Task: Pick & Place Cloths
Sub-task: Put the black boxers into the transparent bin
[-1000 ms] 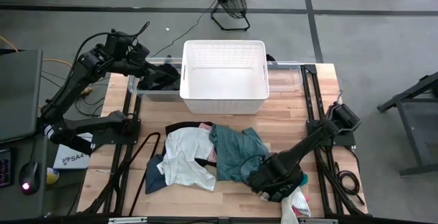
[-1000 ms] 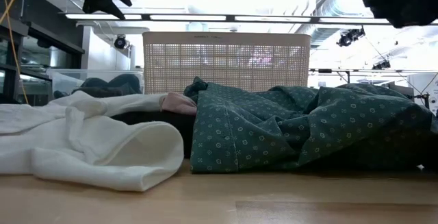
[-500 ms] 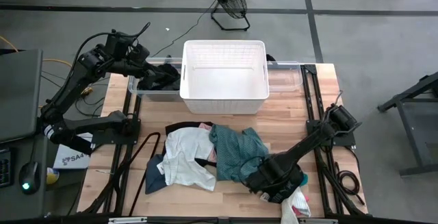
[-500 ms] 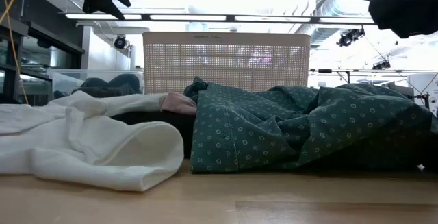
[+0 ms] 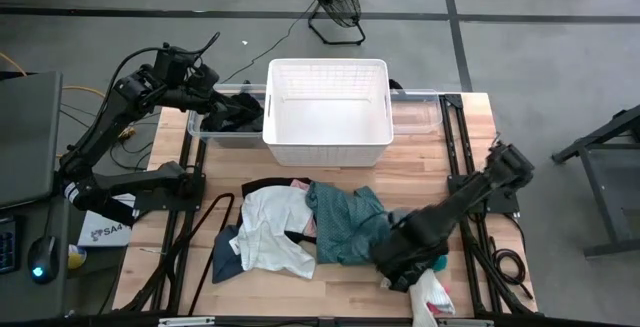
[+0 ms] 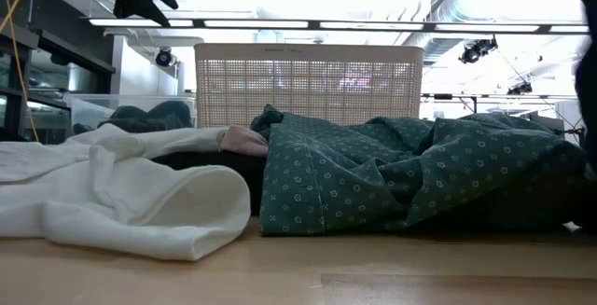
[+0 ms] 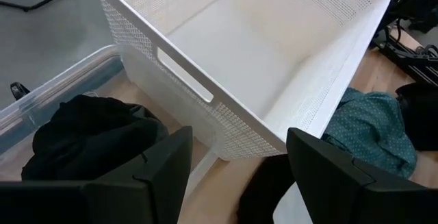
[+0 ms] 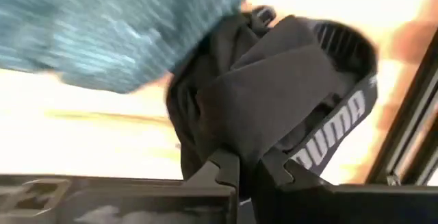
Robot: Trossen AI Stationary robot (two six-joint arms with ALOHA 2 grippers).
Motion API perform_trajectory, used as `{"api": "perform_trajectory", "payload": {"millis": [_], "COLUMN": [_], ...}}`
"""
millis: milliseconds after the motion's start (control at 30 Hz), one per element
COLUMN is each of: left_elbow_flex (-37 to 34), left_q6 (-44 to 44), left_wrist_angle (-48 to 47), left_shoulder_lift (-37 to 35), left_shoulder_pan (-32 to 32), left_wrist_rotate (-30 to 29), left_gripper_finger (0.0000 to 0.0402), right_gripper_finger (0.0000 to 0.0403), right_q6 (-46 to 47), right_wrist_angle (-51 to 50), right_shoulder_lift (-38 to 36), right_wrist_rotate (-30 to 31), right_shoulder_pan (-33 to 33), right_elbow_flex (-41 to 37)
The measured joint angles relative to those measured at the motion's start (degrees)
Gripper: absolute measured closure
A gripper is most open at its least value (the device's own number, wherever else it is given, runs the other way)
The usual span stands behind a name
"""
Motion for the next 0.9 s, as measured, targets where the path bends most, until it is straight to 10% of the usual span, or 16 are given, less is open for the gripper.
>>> {"api": "perform_trajectory", "payload": {"millis": [433, 900], "left_elbow_flex": [0.0, 0.0], "left_q6": [-0.2, -0.4], "left_wrist_angle": [0.6, 5.8], "left_shoulder_lift": [0.0, 0.1], "left_shoulder_pan": [0.0, 0.0], "left_wrist_rotate": [0.0, 5.2], "left_gripper_finger": [0.0172, 0.0172], "right_gripper_finger": [0.0398, 0.0399], "right_q6": [-3.0, -29.0], "right_wrist_angle": [-11.3, -7.4], "right_shoulder_lift": [-14.8, -23.6], "right_wrist_rotate": [26.7, 52.3], "right_shoulder_pan": [-0.2, -5.4], "right_elbow_flex": [3.9, 3.9]}}
